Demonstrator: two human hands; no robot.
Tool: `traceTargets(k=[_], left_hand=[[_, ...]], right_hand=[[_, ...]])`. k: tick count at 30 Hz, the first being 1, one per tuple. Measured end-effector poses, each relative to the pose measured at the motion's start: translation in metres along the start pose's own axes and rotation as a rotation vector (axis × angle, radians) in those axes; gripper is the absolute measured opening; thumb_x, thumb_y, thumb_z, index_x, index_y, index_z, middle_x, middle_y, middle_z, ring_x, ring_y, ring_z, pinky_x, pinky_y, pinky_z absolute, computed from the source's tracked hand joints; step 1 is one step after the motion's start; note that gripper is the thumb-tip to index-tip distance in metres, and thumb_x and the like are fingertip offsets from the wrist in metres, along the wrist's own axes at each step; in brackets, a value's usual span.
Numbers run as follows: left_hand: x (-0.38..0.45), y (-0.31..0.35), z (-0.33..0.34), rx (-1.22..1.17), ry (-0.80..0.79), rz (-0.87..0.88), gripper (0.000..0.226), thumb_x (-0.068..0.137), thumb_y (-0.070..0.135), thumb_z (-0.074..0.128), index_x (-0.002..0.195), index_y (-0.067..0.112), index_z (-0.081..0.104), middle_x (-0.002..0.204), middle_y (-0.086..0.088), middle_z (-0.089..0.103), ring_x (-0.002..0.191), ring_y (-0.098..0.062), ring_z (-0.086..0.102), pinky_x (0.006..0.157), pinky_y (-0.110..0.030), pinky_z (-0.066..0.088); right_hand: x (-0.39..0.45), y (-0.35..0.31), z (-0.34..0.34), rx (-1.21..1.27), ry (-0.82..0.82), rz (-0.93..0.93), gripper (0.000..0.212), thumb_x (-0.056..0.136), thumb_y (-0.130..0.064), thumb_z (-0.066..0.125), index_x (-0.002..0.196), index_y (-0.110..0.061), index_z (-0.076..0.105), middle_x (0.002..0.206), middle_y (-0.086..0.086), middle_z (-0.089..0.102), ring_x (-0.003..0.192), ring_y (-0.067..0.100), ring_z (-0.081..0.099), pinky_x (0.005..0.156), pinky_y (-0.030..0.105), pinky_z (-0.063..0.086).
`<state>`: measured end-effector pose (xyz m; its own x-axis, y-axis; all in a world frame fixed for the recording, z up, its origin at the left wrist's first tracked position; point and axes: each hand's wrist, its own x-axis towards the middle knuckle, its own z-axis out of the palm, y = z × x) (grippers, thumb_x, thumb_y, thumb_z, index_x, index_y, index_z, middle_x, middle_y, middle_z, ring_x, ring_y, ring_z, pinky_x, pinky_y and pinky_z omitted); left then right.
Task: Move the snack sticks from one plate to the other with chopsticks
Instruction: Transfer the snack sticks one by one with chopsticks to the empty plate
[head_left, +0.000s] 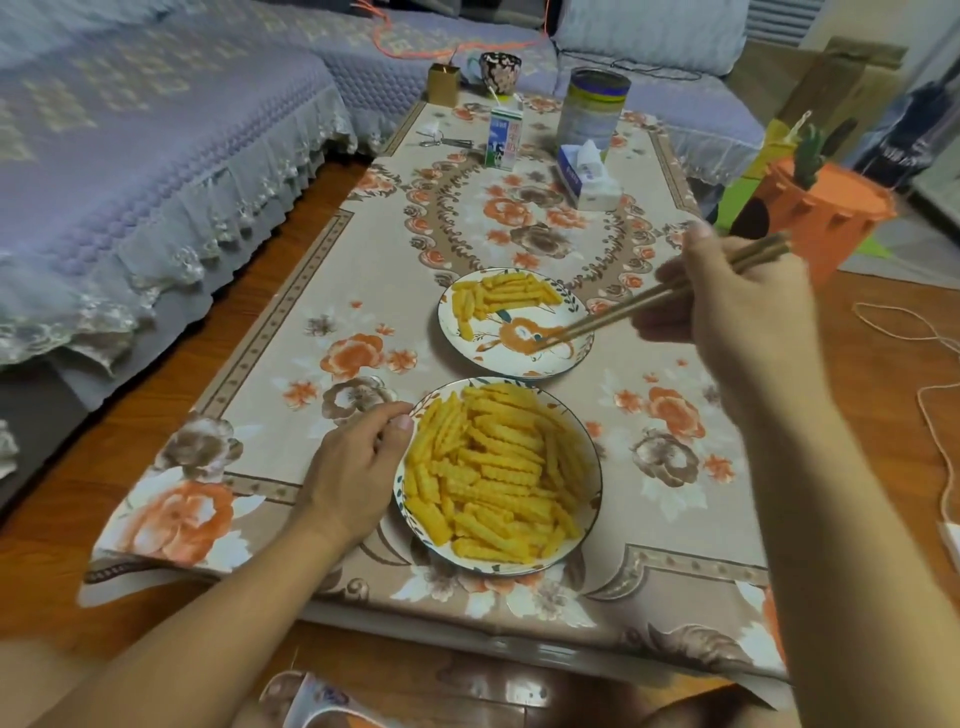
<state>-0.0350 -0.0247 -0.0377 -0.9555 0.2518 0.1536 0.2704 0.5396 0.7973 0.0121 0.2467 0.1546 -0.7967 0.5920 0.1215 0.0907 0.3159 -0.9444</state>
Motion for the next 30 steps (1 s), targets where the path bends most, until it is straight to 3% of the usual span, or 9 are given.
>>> traceTargets(k=[3, 9, 11, 19, 23, 30], left_hand=[[0.0, 0.001, -0.001, 0.005, -0.01, -0.005, 0.076, 0.089, 0.067, 0.028, 0.131, 0.017, 0.066, 0.124, -0.003, 0.071, 0.113, -0.021, 0.063, 0.089, -0.034, 0.049], [0.0, 0.002, -0.002, 0.059, -0.015, -0.017, 0.073, 0.09, 0.069, 0.026, 0.131, 0.022, 0.066, 0.117, 0.002, 0.071, 0.108, -0.018, 0.063, 0.09, -0.039, 0.051], [0.0, 0.003, -0.003, 0.067, -0.016, -0.016, 0.073, 0.09, 0.069, 0.026, 0.131, 0.022, 0.065, 0.116, 0.002, 0.071, 0.107, -0.018, 0.063, 0.089, -0.038, 0.052], [-0.001, 0.005, -0.004, 0.048, -0.012, -0.018, 0.074, 0.089, 0.068, 0.026, 0.128, 0.021, 0.067, 0.112, 0.002, 0.073, 0.102, -0.018, 0.064, 0.084, -0.036, 0.052], [0.0, 0.004, -0.003, 0.057, -0.001, -0.014, 0.073, 0.089, 0.067, 0.027, 0.126, 0.02, 0.069, 0.112, 0.001, 0.073, 0.101, -0.018, 0.064, 0.079, -0.031, 0.047], [-0.001, 0.008, -0.001, 0.057, 0.018, -0.005, 0.074, 0.088, 0.065, 0.027, 0.124, 0.018, 0.07, 0.119, -0.004, 0.073, 0.108, -0.024, 0.063, 0.081, -0.029, 0.04]], right_hand=[[0.014, 0.017, 0.046, 0.039, -0.017, -0.008, 0.039, 0.107, -0.034, 0.052, 0.089, -0.004, 0.071, 0.076, 0.016, 0.075, 0.064, 0.027, 0.076, 0.068, 0.046, 0.065], [0.028, 0.03, 0.108, -0.056, -0.035, -0.097, 0.052, 0.105, -0.037, 0.053, 0.06, -0.013, 0.064, 0.055, 0.006, 0.07, 0.056, 0.028, 0.072, 0.07, 0.054, 0.061], [0.03, 0.032, 0.112, -0.086, -0.056, -0.099, 0.055, 0.106, -0.039, 0.049, 0.06, -0.011, 0.062, 0.054, 0.004, 0.069, 0.057, 0.028, 0.071, 0.071, 0.056, 0.06], [0.022, 0.022, 0.052, -0.027, 0.041, 0.004, 0.05, 0.108, -0.038, 0.047, 0.08, -0.002, 0.066, 0.065, 0.014, 0.071, 0.056, 0.028, 0.074, 0.066, 0.053, 0.063], [0.003, -0.003, -0.002, 0.066, 0.074, 0.081, 0.045, 0.109, -0.033, 0.046, 0.081, -0.003, 0.063, 0.07, 0.014, 0.068, 0.055, 0.029, 0.071, 0.057, 0.043, 0.064], [-0.038, -0.009, -0.043, -0.032, -0.007, 0.203, 0.048, 0.107, -0.034, 0.05, 0.085, 0.006, 0.065, 0.065, 0.021, 0.07, 0.054, 0.031, 0.073, 0.053, 0.039, 0.064]])
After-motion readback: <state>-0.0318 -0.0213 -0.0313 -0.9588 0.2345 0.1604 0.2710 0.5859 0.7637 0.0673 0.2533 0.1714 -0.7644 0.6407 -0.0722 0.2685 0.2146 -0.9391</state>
